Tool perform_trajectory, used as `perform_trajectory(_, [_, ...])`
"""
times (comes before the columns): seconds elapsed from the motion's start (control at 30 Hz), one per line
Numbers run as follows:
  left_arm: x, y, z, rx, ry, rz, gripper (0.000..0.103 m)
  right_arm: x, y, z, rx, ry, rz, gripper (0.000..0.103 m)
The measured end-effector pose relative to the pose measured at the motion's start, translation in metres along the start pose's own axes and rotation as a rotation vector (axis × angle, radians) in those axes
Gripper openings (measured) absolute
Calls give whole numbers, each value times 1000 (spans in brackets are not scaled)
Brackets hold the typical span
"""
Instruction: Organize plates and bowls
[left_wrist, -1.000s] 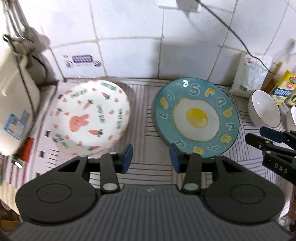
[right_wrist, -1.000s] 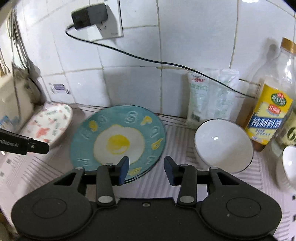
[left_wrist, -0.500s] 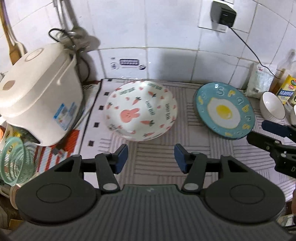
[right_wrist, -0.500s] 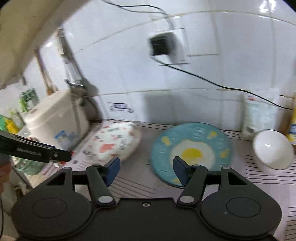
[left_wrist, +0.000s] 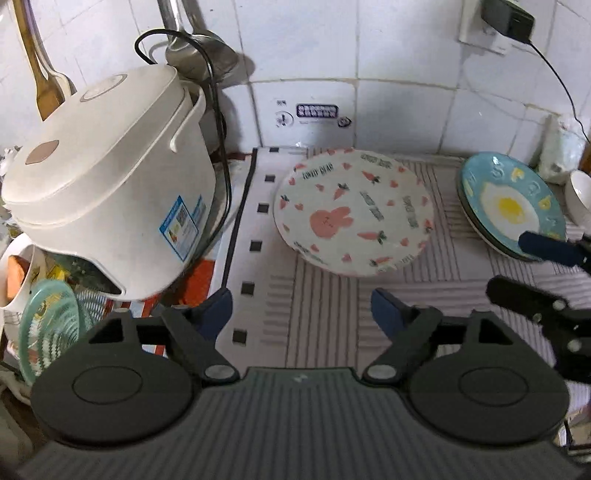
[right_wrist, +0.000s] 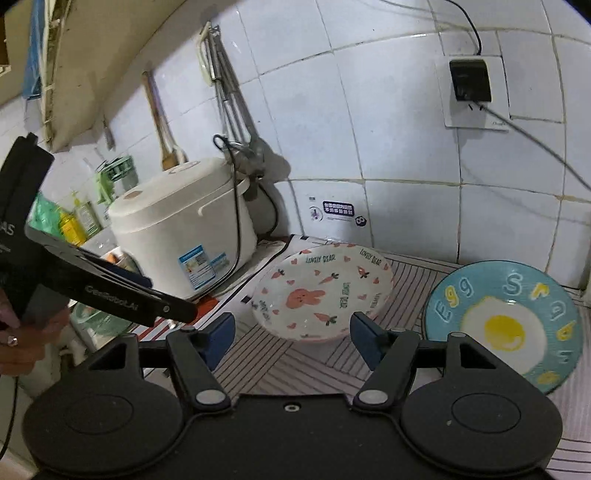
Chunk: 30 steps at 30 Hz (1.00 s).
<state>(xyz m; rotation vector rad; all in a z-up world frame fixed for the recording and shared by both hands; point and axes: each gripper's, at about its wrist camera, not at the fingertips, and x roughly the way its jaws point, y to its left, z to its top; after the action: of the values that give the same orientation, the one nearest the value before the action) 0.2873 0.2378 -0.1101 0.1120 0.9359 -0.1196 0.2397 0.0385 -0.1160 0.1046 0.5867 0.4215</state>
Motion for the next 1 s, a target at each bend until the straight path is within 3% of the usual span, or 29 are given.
perform_trajectory(0.13, [23,10,3,0,-37,1,89,22,3,-16,-6,-54,24,74])
perform_trajectory(0.27, [46,16,9,5,-36,-25,89,53,-2,-25,41,-31,-1,74])
perform_trajectory(0.43, [74,23,19,-43,-52,-69,87,82,-23,-30,239,-23,-53,74])
perform_trajectory(0.6, [110,28,21,-148,11,-132,86,109,-40,-36,396,-5,-120,73])
perform_trajectory(0.7, [131,27,23,-182,69,-123,81,124,-46,-35,439,13,-135,60])
perform_trajectory(0.77, [144,29,26,-204,112,-92,59,130,-48,-33,451,11,-150,56])
perform_trajectory(0.8, [150,31,26,-225,130,-92,54,132,-50,-32,469,11,-159,54])
perform_trajectory(0.87, [157,37,25,-275,140,-113,44,135,-55,-33,501,15,-178,41])
perform_trajectory(0.9, [158,38,24,-293,133,-127,42,136,-57,-33,508,16,-191,37])
perform_trajectory(0.97, [158,38,21,-284,116,-130,39,137,-60,-35,520,21,-235,16])
perform_trajectory(1.0, [157,35,20,-270,106,-127,38,137,-61,-37,531,8,-235,15])
